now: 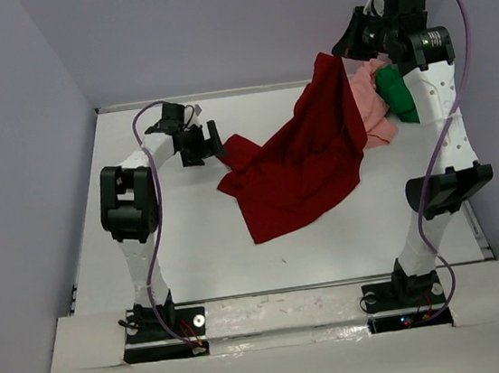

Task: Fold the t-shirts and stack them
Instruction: Flatten out the tshirt

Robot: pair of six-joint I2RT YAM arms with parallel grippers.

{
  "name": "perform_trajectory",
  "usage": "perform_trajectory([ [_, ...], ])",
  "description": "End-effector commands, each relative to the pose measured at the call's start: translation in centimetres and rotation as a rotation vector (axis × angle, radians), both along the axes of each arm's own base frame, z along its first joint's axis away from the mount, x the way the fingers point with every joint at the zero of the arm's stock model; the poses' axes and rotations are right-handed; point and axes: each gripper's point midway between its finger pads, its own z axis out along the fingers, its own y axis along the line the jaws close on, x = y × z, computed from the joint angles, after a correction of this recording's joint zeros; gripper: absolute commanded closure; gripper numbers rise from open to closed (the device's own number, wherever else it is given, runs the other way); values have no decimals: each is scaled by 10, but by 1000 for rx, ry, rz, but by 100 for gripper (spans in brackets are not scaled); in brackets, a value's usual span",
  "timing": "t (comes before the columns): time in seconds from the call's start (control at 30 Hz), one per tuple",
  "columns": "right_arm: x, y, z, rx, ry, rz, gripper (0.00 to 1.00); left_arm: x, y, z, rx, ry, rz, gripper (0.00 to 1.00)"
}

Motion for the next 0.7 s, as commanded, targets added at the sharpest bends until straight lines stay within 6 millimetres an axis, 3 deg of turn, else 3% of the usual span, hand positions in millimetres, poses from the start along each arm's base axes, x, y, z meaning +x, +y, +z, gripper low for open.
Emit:
perform_trajectory([
  [0.0,3,-3,19,10,-76,-8,100,5,-13,10,-52,-2,-28,1],
  [0.23,1,-1,17,13,-75,1,100,9,-15,-10,-61,34,-16,1],
  [0.67,-1,1,5,14,-52,13,100,46,-13,-10,-29,3,54,3],
])
